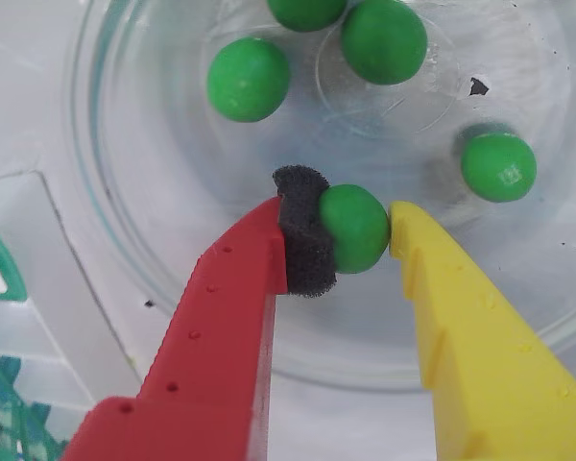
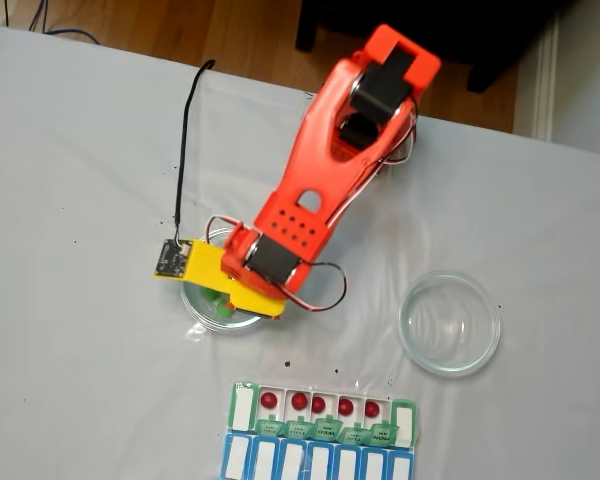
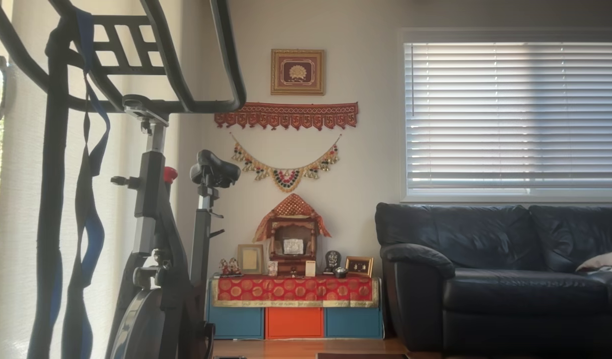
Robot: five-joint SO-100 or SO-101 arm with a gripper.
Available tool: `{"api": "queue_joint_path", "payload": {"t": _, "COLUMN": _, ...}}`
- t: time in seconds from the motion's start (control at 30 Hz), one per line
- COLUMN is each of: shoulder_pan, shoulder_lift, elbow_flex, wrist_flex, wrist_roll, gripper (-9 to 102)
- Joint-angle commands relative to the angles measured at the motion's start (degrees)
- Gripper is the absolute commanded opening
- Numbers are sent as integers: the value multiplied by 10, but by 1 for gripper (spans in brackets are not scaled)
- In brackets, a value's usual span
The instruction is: Sort medicines into box.
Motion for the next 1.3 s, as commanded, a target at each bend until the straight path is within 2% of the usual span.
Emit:
{"api": "queue_joint_path", "payload": {"t": 0.0, "shoulder_pan": 4, "shoulder_lift": 106, "elbow_flex": 1, "wrist_flex": -15, "wrist_roll": -10, "gripper": 1}}
{"api": "queue_joint_path", "payload": {"t": 0.13, "shoulder_pan": 9, "shoulder_lift": 170, "elbow_flex": 21, "wrist_flex": -40, "wrist_roll": -11, "gripper": 1}}
{"api": "queue_joint_path", "payload": {"t": 0.3, "shoulder_pan": -8, "shoulder_lift": 221, "elbow_flex": -38, "wrist_flex": 7, "wrist_roll": -7, "gripper": 1}}
{"api": "queue_joint_path", "payload": {"t": 0.53, "shoulder_pan": -126, "shoulder_lift": 196, "elbow_flex": -128, "wrist_flex": 72, "wrist_roll": 40, "gripper": 1}}
{"api": "queue_joint_path", "payload": {"t": 0.77, "shoulder_pan": -277, "shoulder_lift": 69, "elbow_flex": -202, "wrist_flex": 96, "wrist_roll": 91, "gripper": 1}}
{"api": "queue_joint_path", "payload": {"t": 0.97, "shoulder_pan": -301, "shoulder_lift": -11, "elbow_flex": -235, "wrist_flex": 4, "wrist_roll": 93, "gripper": 1}}
{"api": "queue_joint_path", "payload": {"t": 1.13, "shoulder_pan": -308, "shoulder_lift": -87, "elbow_flex": -304, "wrist_flex": 0, "wrist_roll": 96, "gripper": 1}}
{"api": "queue_joint_path", "payload": {"t": 1.27, "shoulder_pan": -321, "shoulder_lift": -134, "elbow_flex": -364, "wrist_flex": 30, "wrist_roll": 103, "gripper": 1}}
